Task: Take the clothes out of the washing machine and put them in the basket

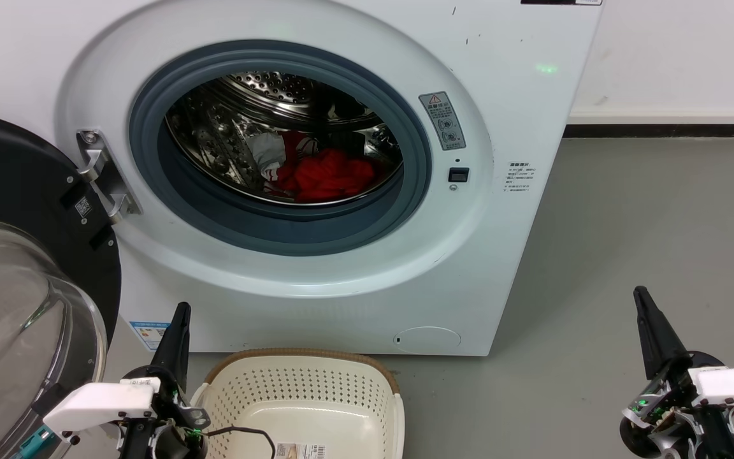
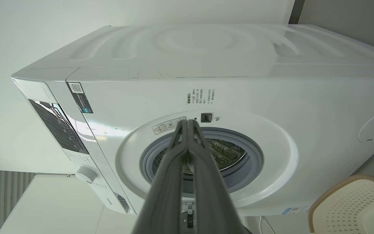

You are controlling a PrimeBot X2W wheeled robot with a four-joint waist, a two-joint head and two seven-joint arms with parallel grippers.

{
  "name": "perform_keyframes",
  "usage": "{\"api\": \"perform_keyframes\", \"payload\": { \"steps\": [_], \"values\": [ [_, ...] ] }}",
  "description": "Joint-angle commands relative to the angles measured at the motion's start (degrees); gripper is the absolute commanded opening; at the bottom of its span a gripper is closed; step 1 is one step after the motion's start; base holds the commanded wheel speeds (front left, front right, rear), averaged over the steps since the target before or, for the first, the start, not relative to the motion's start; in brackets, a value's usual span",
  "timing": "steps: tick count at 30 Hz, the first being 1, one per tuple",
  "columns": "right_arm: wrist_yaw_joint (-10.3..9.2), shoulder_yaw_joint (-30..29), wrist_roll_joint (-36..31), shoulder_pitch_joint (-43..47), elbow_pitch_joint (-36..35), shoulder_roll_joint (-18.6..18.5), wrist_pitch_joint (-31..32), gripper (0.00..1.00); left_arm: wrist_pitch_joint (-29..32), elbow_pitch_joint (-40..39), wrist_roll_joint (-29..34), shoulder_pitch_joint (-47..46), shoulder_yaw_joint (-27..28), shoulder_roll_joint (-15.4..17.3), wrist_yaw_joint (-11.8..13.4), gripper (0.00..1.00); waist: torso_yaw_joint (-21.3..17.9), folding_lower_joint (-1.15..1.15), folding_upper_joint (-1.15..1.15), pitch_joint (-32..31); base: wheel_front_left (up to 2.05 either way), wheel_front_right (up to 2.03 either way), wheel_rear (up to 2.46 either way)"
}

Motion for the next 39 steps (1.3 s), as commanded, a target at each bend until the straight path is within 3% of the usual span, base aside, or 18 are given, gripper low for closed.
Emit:
{"api": "perform_keyframes", "payload": {
  "steps": [1, 18, 19, 28, 39],
  "values": [
    [0.0, 0.02, -0.25, -0.73, 0.08, 0.18, -0.01, 0.0, 0.19, 0.01, 0.03, -0.48, 0.08, -0.07, -0.14, 0.0, 0.0, 0.0, 0.0, 0.0, 0.0, 0.0, 0.0],
    [0.0, 0.03, -0.26, -0.73, 0.08, 0.18, -0.01, 0.0, 0.19, 0.01, 0.04, -0.48, 0.08, -0.07, -0.14, 0.0, 0.0, 0.0, 0.0, 0.0, 0.0, 0.0, 0.0],
    [0.0, 0.0, 0.0, 0.0, 0.0, 0.0, -0.01, 1.0, 0.0, 0.0, 0.01, 0.0, -0.01, 0.0, 0.0, 1.0, 0.0, 0.0, 0.0, 0.0, 0.0, 0.0, 0.0],
    [0.0, 0.94, -1.28, 1.17, -0.55, 0.03, -2.16, 1.0, -2.16, 0.49, 2.0, 0.07, -1.94, -0.04, 0.01, 1.0, -0.07, 0.0, 0.0, 0.08, 0.0, 0.0, 0.0],
    [0.0, 0.98, -13.3, 1.81, -4.48, 0.03, -5.35, 1.0, -5.4, -2.99, 14.28, -1.19, -3.35, 0.01, 0.01, 1.0, 0.12, 0.0, 0.0, 0.19, 0.0, 0.0, 0.0]
  ]
}}
